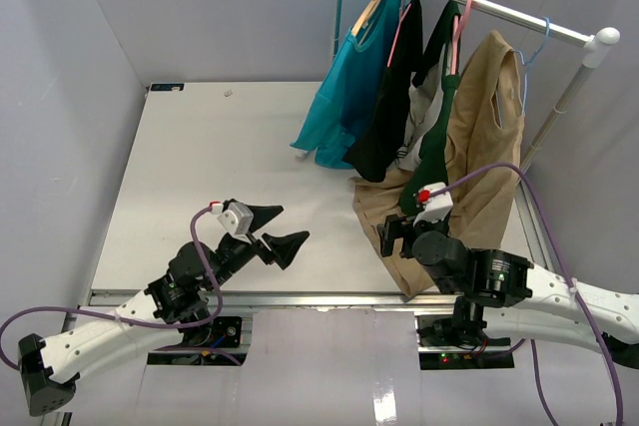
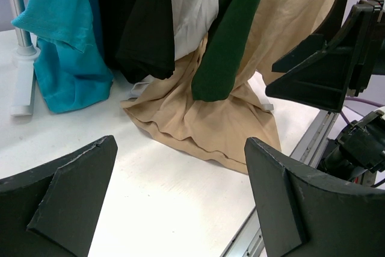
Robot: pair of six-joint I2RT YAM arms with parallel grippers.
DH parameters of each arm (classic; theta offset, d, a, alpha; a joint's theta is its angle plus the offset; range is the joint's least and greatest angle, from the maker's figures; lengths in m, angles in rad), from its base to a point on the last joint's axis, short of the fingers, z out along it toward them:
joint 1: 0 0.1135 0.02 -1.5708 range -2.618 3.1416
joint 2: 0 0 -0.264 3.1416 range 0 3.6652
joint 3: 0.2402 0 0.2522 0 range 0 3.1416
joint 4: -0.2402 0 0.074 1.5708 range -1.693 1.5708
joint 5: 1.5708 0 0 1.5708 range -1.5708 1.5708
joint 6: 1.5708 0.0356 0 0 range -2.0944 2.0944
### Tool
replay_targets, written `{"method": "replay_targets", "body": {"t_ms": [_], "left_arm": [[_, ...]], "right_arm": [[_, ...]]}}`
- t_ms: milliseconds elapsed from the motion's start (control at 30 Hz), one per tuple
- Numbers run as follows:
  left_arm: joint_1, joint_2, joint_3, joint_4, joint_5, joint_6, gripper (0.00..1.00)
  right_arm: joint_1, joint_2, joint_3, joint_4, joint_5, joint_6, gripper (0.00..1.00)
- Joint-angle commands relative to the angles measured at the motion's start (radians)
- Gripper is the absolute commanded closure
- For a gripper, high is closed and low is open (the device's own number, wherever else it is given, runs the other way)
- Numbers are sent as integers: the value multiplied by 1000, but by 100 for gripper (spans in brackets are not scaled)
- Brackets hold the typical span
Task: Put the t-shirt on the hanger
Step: Reset both arms
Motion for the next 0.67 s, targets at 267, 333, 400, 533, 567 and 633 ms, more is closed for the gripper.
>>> {"method": "replay_targets", "body": {"t_ms": [267, 333, 400, 533, 567, 633], "left_arm": [[-7, 27, 6, 3, 12, 16, 2], [-7, 25, 1, 8, 12, 14, 2], [-7, 23, 0, 8, 12, 15, 2], [-7, 28, 2, 6, 12, 15, 2], [-7, 28, 1, 8, 14, 15, 2], [-7, 30, 0, 10, 17, 15, 2]], "right_arm": [[6, -124, -95, 90, 39, 27, 10], [6, -119, -98, 98, 34, 24, 10], [6, -110, -96, 92, 39, 30, 10], [6, -106, -88, 78, 50, 36, 10], [6, -109, -88, 78, 49, 36, 10], [5, -118, -93, 79, 46, 36, 10]]}}
